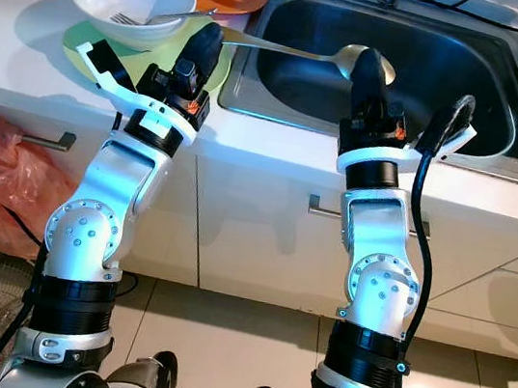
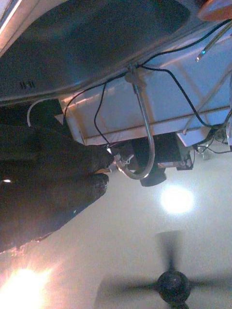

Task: Kitchen organization

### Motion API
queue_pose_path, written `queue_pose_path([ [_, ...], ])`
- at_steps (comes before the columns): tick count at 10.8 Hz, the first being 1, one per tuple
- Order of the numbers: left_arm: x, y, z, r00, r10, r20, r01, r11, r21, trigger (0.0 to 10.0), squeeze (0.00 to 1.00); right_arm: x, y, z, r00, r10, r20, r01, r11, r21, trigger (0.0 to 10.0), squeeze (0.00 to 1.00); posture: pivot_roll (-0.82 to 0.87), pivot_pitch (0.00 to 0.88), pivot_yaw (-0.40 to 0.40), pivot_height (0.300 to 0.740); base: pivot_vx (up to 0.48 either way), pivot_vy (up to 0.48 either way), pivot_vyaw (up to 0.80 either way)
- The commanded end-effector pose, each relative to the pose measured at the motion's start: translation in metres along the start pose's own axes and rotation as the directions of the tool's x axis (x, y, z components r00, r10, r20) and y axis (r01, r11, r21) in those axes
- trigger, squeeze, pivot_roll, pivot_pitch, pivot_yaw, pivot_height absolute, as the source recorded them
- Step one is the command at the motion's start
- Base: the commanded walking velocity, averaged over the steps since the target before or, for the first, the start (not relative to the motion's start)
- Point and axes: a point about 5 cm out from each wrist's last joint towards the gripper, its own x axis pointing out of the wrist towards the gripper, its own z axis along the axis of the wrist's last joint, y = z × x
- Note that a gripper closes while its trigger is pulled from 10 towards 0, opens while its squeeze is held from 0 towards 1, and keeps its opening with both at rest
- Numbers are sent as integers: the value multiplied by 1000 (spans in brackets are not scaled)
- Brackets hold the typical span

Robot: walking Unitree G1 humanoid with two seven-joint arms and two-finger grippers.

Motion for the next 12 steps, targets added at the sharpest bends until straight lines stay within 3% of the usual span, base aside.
queue_pose_path([
  [1, 3, -8, -29, 1000, -17, -25, 14, 992, -126, 10000, 0, 6, 9, -5, 999, 31, 10, -32, 999, 34, 10000, 0, 95, 168, -64, 740, 0, 0, 0],
  [6, 3, -7, -27, 1000, -11, -18, 9, 993, -117, 10000, 0, 7, 8, -6, 1000, 22, 7, -23, 999, 38, 10000, 0, 95, 166, -66, 740, 0, 0, 0],
  [7, 4, -6, -28, 1000, -6, -18, 3, 993, -114, 10000, 0, 6, 8, -6, 1000, 23, 13, -24, 998, 51, 3490, 0, 96, 167, -66, 740, 0, 0, 0],
  [8, 4, -6, -28, 1000, -6, -17, 4, 994, -113, 10000, 0, 6, 8, -5, 999, 27, 17, -28, 998, 57, 0, 0, 96, 169, -66, 740, 0, 0, 0],
  [9, 5, -7, -27, 1000, -6, -16, 4, 994, -112, 10000, 0, 6, 8, -5, 999, 28, 16, -29, 998, 54, 1490, 0, 97, 170, -66, 740, 0, 0, 0],
  [10, 5, -7, -27, 1000, -7, -15, 5, 994, -109, 10000, 0, 6, 8, -5, 1000, 20, 11, -20, 999, 44, 10000, 0, 98, 170, -66, 740, 0, 0, 0],
  [12, 5, -7, -27, 1000, -8, -11, 6, 994, -105, 10000, 0, 6, 7, -6, 1000, 19, 11, -19, 999, 47, 10000, 0, 99, 170, -66, 740, 0, 0, 0],
])
